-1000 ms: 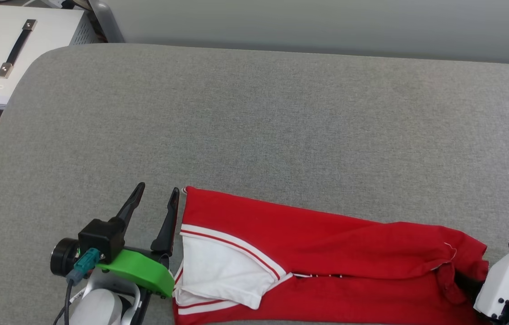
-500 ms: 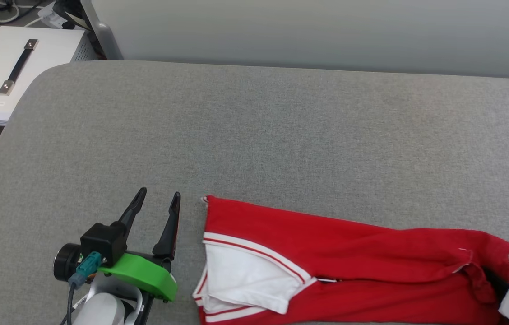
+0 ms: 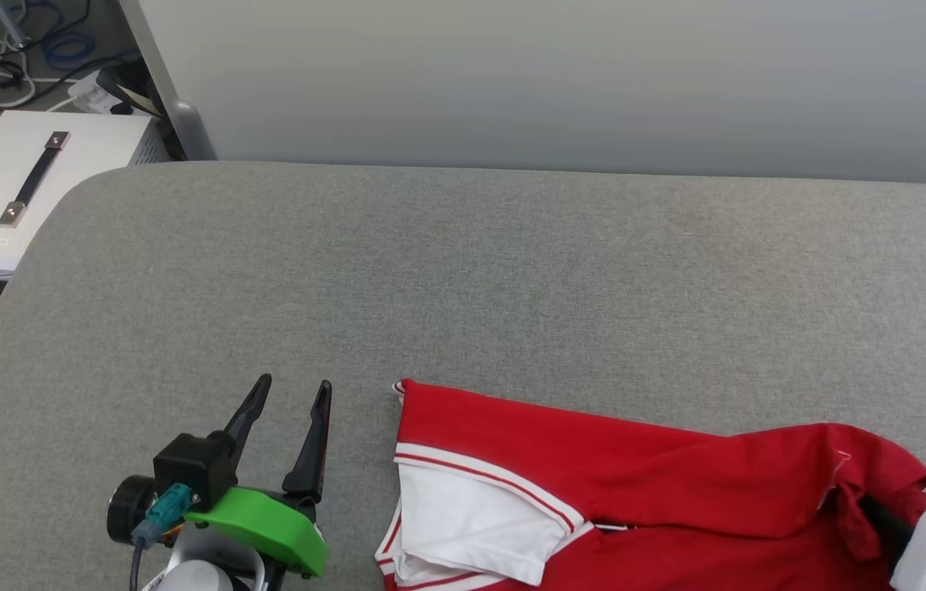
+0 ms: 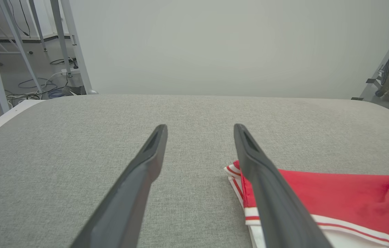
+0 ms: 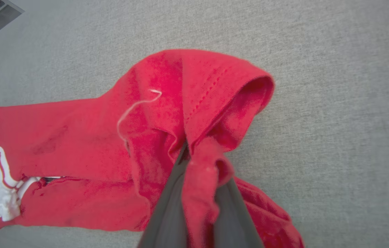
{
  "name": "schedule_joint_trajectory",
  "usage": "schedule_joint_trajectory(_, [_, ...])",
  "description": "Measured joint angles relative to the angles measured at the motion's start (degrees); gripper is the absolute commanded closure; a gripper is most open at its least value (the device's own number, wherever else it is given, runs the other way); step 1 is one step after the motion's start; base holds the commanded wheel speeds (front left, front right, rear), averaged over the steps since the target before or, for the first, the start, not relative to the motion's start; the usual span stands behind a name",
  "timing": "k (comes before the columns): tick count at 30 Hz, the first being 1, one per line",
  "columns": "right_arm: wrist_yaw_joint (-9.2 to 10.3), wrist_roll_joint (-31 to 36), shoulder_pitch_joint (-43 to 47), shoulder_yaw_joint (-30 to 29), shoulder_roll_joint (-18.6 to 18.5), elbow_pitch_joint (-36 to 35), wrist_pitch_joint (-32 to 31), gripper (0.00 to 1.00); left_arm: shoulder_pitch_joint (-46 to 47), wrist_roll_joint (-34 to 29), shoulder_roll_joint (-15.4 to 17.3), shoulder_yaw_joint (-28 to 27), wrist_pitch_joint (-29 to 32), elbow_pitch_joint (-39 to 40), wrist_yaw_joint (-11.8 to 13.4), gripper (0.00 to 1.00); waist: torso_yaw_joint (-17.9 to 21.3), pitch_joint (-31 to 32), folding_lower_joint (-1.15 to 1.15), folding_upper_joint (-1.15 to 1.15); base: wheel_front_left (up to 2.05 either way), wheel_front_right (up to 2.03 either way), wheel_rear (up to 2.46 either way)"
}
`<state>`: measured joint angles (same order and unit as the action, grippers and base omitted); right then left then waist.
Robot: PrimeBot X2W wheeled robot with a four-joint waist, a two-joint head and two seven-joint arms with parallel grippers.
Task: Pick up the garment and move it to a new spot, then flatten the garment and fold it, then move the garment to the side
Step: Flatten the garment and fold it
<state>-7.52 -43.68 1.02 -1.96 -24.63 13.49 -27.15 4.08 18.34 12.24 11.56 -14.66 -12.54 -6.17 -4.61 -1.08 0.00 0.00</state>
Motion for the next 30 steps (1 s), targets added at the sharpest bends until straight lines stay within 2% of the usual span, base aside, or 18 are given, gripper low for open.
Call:
schedule_joint_trajectory(11, [0.00, 0.05, 3.32, 6.81, 5.32, -9.96, -1.40, 1.00, -1.69, -0.30, -0.67, -0.04, 0.00, -1.27, -0.67, 0.00, -2.49, 2.45, 0.00, 0.00, 0.00, 0.00, 0.00])
schedule_joint_trajectory(13, [0.00, -0.32, 3.49, 7.35, 7.25, -10.84, -2.20, 1.00, -1.74, -0.29, -0.65, -0.29, -0.01, -1.27, -0.69, 0.00, -3.24, 2.85, 0.00, 0.00, 0.00, 0.00, 0.00])
schedule_joint_trajectory(19, [0.00, -2.65, 3.67, 8.01, 17.07, -13.01, -7.47, 1.00, -2.11, 0.74, 0.11, -3.16, -0.01, -1.02, -0.75, 0.00, -5.96, 3.97, 0.00, 0.00, 0.00, 0.00, 0.00])
schedule_joint_trajectory(23, [0.00, -2.41, 3.29, 9.00, 20.45, -13.50, -8.91, 1.00, -2.55, 1.38, 0.97, -3.57, -0.01, -1.10, -0.91, 0.00, -8.01, 4.18, 0.00, 0.00, 0.00, 0.00, 0.00])
schedule_joint_trajectory(27, [0.00, -2.81, 1.39, 9.83, 21.46, -12.18, -8.90, 1.00, -2.55, 1.48, 1.04, -3.87, -0.01, -0.90, -0.91, 0.00, -9.81, 3.89, 0.00, 0.00, 0.00, 0.00, 0.00])
schedule_joint_trajectory(30, [0.00, -5.66, -0.45, 11.56, 21.57, -10.03, -7.23, 1.00, -2.52, 1.48, 1.02, -3.71, -0.01, -0.88, -0.92, 0.00, -11.04, 3.37, 0.00, 0.00, 0.00, 0.00, 0.00])
